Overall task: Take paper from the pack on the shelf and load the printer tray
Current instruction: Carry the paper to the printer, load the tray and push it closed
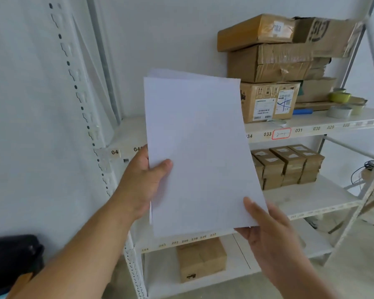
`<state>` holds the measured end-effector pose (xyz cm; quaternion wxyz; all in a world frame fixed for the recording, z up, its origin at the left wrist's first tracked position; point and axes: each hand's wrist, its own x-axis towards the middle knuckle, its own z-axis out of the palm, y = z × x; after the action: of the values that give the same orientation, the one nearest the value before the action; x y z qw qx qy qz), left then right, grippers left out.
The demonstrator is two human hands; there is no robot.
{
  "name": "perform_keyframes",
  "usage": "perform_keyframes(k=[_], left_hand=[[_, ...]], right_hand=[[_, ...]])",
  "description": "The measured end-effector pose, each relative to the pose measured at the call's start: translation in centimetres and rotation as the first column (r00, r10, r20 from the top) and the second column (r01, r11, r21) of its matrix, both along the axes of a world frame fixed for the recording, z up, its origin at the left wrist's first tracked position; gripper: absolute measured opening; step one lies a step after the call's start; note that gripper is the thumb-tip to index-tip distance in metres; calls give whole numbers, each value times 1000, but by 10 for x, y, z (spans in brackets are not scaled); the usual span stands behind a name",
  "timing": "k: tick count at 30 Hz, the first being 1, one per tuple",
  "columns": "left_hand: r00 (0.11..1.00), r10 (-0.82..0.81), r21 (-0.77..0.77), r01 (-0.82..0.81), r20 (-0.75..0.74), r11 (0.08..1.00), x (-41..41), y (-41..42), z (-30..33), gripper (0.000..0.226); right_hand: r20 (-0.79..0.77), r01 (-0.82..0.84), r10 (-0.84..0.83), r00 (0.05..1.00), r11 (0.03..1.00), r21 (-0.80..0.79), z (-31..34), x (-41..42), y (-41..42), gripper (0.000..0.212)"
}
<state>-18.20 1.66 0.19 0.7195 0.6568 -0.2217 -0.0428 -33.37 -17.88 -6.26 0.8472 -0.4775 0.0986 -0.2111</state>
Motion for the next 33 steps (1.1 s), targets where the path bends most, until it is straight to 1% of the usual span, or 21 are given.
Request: perform_keyframes(k=[1, 2, 3, 5, 7, 9, 13, 14, 17, 19, 23, 24, 27, 28, 31, 33], left_hand=[[999, 8, 17, -9, 52, 1000, 1, 1, 0, 36], [996, 15, 27, -17, 90, 999, -1, 0, 1, 36], [993, 13, 19, -15, 116, 1000, -2, -1, 0, 35], [992, 8, -19, -5, 127, 1000, -10, -10, 1, 32], [995, 13, -77, -5, 103, 997, -21, -20, 0, 28], [997, -24, -115, 32, 71, 993, -32, -28, 0, 25], [986, -164, -127, 168, 40, 978, -44, -37, 14, 20], [980, -192, -124, 196, 47, 973, -45, -41, 23, 19], [968, -229, -110, 240, 100, 965, -50, -59, 46, 16], [959, -262, -121, 275, 112, 954, -56, -75, 56, 17], [927, -365, -156, 375, 89, 914, -70, -108, 68, 19], [926, -368, -180, 377, 87, 908, -74, -118, 71, 21], [936, -337, -212, 351, 101, 912, -96, -156, 78, 37], [936, -339, -216, 353, 101, 910, -105, -170, 79, 39], [922, -371, -208, 387, 113, 898, -136, -213, 78, 27], [910, -400, -208, 414, 105, 886, -155, -238, 78, 24]], right_hand=[[-14, -87, 88, 996, 995, 45, 4, -2, -13, 25], [-34, -158, 160, 987, 986, 43, 7, -4, -25, 30], [-63, -204, 204, 977, 979, 6, 10, -5, -34, 34], [-140, -234, 217, 966, 966, -113, 14, -8, -45, 31], [-199, -244, 210, 957, 956, -164, 14, -13, -48, 33], [-229, -240, 197, 953, 954, -178, 11, -19, -54, 41], [-234, -219, 170, 957, 955, -202, 7, -34, -71, 54], [-232, -222, 174, 957, 954, -202, 6, -37, -74, 53], [-223, -229, 177, 959, 945, -234, 3, -50, -85, 39], [-204, -218, 165, 965, 938, -268, 3, -61, -96, 39], [-191, -172, 119, 974, 940, -295, 3, -90, -126, 49], [-186, -164, 110, 976, 939, -303, 4, -99, -134, 51], [-185, -149, 94, 978, 939, -310, 5, -128, -164, 73], [-198, -146, 88, 976, 942, -303, 5, -138, -175, 76], [-215, -136, 68, 974, 938, -320, 4, -169, -206, 65], [-227, -96, 20, 974, 940, -327, 2, -188, -223, 56]])
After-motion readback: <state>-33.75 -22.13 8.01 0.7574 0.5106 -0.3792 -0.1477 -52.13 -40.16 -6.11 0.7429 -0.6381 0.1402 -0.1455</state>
